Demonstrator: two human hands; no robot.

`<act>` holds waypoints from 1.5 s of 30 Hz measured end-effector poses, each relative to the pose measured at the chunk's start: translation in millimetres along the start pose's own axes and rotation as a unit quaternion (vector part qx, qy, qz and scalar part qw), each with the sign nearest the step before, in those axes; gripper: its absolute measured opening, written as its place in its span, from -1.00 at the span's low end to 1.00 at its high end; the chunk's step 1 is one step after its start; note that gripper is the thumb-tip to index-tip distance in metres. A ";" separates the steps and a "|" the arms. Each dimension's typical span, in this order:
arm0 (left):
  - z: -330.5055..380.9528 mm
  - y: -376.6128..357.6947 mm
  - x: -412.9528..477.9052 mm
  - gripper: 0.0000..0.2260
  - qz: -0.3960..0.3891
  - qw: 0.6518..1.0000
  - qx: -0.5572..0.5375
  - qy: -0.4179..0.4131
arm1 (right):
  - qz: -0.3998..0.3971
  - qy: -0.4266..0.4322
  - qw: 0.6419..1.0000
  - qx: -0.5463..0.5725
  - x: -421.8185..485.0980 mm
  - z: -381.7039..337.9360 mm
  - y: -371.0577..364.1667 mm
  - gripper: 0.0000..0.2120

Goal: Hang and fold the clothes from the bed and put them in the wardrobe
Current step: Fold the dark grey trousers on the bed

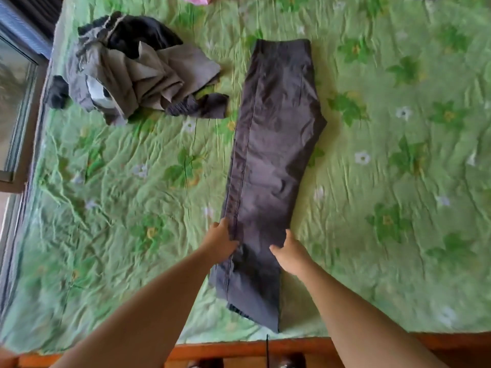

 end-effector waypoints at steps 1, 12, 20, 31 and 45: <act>-13.4 -10.3 -1.5 -0.33 -0.002 1.000 -0.016 0.008 | 0.010 -0.026 0.999 0.021 -3.1 12.7 -13.5 -0.29; -107.2 -69.2 -37.0 -0.75 0.039 0.972 -0.231 -0.011 | 0.152 0.020 0.951 0.270 -35.3 75.5 -120.7 -0.65; -114.9 -78.8 -78.7 -0.97 0.014 0.953 -0.289 -0.091 | 0.201 0.113 0.942 0.242 -75.0 92.7 -135.0 -0.23; -121.0 -116.7 -121.7 -0.90 -0.009 0.967 -0.215 -0.136 | 0.100 0.153 0.908 0.377 -89.4 135.8 -158.3 -0.84; -166.9 -160.8 -120.0 -0.86 0.065 0.973 -0.221 -0.007 | 0.076 0.060 0.930 0.355 -79.7 158.3 -202.5 -0.73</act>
Point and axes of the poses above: each hand's wrist, its own x-axis towards the middle knuckle, its own y-axis out of the back of the hand, z = x × y, the point moved 6 cm from there along x, towards the middle knuckle, and after that the axes turned 3 degrees about -z, right-handed, at the moved point
